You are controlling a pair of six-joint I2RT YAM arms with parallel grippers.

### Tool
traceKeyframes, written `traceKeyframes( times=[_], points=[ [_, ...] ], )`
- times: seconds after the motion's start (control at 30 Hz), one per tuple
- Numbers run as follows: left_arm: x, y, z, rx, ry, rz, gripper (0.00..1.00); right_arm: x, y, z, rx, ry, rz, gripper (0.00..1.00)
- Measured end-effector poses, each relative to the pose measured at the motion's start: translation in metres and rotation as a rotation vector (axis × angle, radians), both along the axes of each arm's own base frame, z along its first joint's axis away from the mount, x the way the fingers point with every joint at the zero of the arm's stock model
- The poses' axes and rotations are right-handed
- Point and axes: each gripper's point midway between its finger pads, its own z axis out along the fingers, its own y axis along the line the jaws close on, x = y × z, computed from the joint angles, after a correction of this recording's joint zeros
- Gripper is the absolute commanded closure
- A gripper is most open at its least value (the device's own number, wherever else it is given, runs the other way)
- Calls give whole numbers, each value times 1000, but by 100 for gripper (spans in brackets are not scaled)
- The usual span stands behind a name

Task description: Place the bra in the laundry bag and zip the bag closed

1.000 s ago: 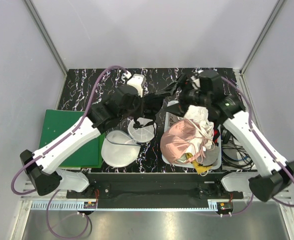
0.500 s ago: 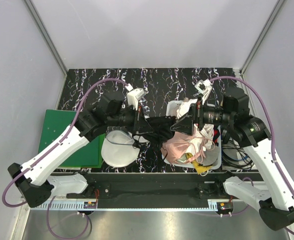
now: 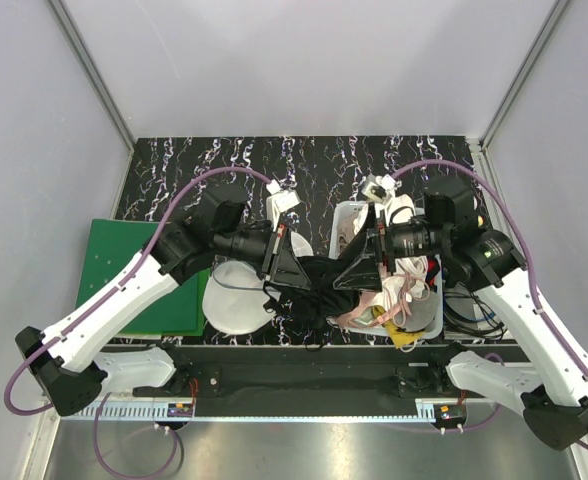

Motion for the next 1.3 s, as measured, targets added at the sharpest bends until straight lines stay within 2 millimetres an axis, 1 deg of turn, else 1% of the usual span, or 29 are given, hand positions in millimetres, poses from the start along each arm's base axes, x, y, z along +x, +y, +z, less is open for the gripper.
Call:
traceKeyframes(
  times=[0.07,0.17,0.2,0.23,0.27,0.3,0.33,0.4,0.43,0.53,0.6,0.7,0.73,0.8,0.83,0.87,0.97,1.07,1.2,1.3],
  points=[
    [-4,0,3,-10,9,-19,100,-6,4,-1,0,12,29,12],
    [-7,0,8,-26,16,-38,100,-7,11,-3,4,45,50,24],
    [-8,-1,9,-31,15,-42,100,-7,12,-4,4,55,53,31],
    [-8,-1,12,-37,13,-46,99,-6,15,-6,6,70,56,48],
    [-7,-2,13,-41,13,-48,98,-6,17,-10,4,93,58,57],
    [-7,-2,15,-44,12,-49,93,-5,18,-13,1,113,57,65],
    [-7,-2,16,-47,13,-50,89,-5,19,-16,-3,123,56,84],
    [-6,-2,18,-52,13,-48,74,-2,21,-21,-11,149,41,99],
    [-5,-1,19,-54,11,-45,57,0,22,-21,-13,160,29,100],
    [2,3,24,-65,-1,-13,41,6,22,-22,-19,168,-16,100],
    [10,10,28,-87,-25,27,39,10,20,-21,-24,169,-56,100],
    [20,31,35,-131,-75,115,34,11,16,-16,-17,156,-109,100],
    [22,40,35,-151,-94,151,34,11,14,-13,-11,150,-124,100],
    [20,51,35,-183,-115,190,31,9,11,-7,2,142,-148,100],
    [16,55,35,-208,-128,198,21,8,9,-4,9,141,-165,100],
    [13,56,34,-222,-131,200,14,8,8,-2,13,142,-172,100],
    [7,58,29,-279,-142,203,14,7,6,4,26,159,-198,100],
    [5,58,15,-310,-128,210,16,8,7,10,38,174,-213,100],
    [9,55,-5,-310,-94,220,17,6,7,19,54,191,-220,100],
    [14,52,-11,-314,-79,226,17,5,6,22,62,208,-224,100]
  ],
)
